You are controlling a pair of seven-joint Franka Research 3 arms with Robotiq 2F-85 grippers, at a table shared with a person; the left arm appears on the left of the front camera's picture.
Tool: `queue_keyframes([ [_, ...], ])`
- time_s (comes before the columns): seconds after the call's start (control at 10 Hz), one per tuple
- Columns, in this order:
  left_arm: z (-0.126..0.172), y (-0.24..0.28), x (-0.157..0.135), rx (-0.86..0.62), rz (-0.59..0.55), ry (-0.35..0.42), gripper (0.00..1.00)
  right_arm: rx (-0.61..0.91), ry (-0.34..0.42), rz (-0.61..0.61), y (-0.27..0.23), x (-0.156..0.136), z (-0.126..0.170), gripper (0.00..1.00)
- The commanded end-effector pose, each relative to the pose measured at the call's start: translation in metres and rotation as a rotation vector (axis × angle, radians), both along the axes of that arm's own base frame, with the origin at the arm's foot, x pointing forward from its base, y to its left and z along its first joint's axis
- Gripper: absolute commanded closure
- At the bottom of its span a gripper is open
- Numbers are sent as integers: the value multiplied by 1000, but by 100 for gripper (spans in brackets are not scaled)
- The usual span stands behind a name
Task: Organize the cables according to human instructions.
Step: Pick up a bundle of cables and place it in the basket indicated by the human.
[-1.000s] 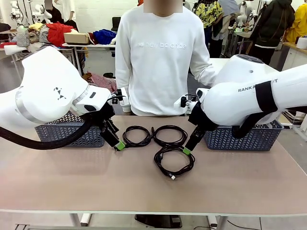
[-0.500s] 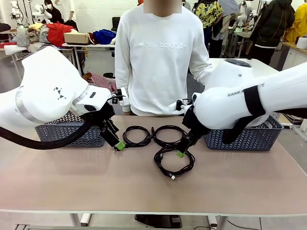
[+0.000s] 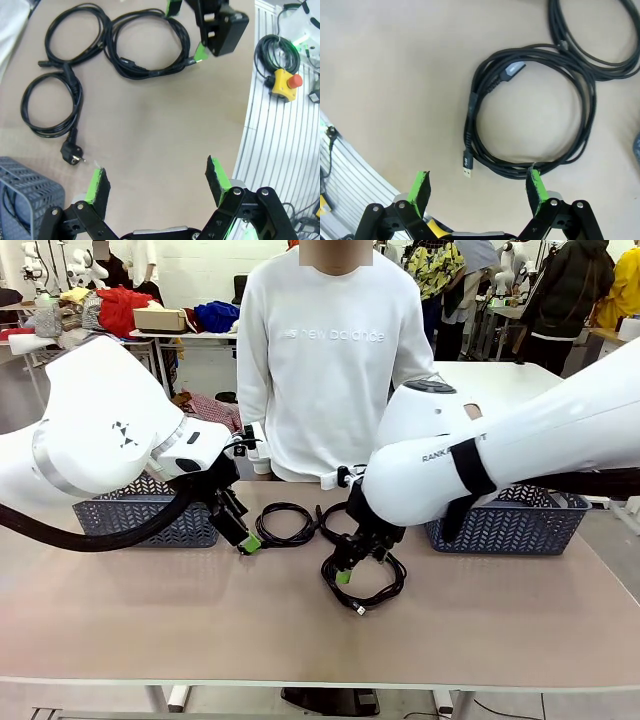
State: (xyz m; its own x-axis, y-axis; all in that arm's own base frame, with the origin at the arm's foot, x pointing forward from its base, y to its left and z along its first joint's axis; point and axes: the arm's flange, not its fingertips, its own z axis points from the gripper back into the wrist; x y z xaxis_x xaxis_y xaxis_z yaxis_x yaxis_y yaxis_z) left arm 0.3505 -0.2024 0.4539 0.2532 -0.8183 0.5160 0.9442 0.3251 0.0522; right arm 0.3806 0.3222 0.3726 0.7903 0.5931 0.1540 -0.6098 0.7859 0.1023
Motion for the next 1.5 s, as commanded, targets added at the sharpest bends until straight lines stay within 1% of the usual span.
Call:
queue_keyframes([
  [0.0,-2,2,-1,1,5,-2,0,-19,32,-36,18,12,-7,0],
  [0.3,-2,2,-1,1,5,-2,0,-26,45,-61,24,17,-18,0],
  [0.4,-2,2,-1,1,5,-2,0,1,46,-21,17,10,-18,0],
  [0.7,-2,2,-1,1,5,-2,0,1,46,-21,17,10,-18,0],
  [1.0,-2,2,-1,1,5,-2,0,-6,61,-46,25,15,-22,0],
  [1.4,-2,2,-1,1,5,-2,0,-28,92,-75,39,20,-40,0],
])
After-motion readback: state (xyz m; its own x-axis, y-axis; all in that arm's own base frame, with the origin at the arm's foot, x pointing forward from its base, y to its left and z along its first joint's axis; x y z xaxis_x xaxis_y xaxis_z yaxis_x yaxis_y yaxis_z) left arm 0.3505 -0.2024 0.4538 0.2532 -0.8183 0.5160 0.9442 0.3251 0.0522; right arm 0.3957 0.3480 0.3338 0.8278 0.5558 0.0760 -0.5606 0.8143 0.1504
